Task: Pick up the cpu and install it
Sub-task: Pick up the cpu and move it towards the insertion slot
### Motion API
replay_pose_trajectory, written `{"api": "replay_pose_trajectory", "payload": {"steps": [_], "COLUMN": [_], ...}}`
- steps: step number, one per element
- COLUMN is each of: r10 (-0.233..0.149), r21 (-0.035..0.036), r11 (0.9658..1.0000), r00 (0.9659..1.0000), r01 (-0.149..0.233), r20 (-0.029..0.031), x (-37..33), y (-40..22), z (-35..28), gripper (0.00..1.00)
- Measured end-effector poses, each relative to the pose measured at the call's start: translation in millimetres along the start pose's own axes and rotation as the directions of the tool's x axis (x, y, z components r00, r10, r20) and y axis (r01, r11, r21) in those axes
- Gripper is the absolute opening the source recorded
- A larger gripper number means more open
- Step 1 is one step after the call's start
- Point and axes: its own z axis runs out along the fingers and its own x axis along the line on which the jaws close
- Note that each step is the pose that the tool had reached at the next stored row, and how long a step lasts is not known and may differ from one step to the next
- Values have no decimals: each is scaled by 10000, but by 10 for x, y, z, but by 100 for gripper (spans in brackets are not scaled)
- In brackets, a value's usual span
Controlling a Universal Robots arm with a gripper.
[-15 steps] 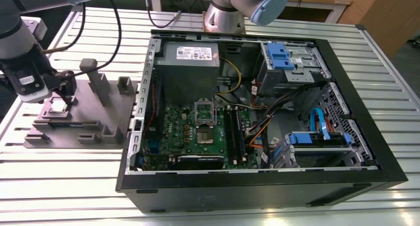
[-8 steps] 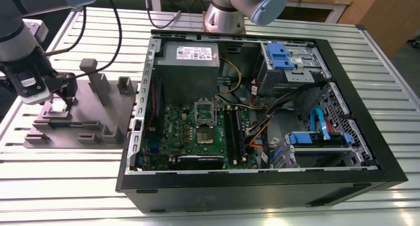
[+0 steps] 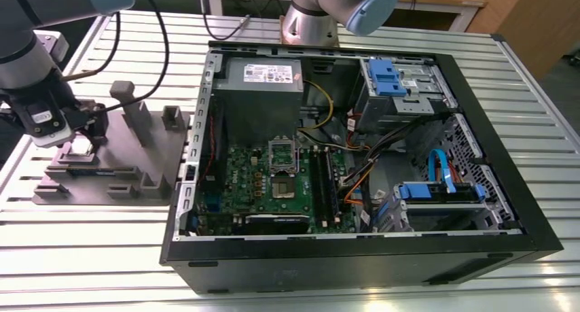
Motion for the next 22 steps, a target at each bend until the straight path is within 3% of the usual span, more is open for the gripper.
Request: {"api": "replay_pose_trajectory", "payload": {"steps": [10,12,16,22], "r10": [3,3,-8,-9], "r21": [35,57,67,66], "r11": [10000,10000,10000,10000], "r00": [10000,10000,9999,9999], "r01": [-3,-4,6,8], "r20": [8,36,166,172], "x": [-3,-2,6,19], "y": [-5,-4,-5,-5], "z": [53,57,64,74], "gripper": [65,65,65,65]}}
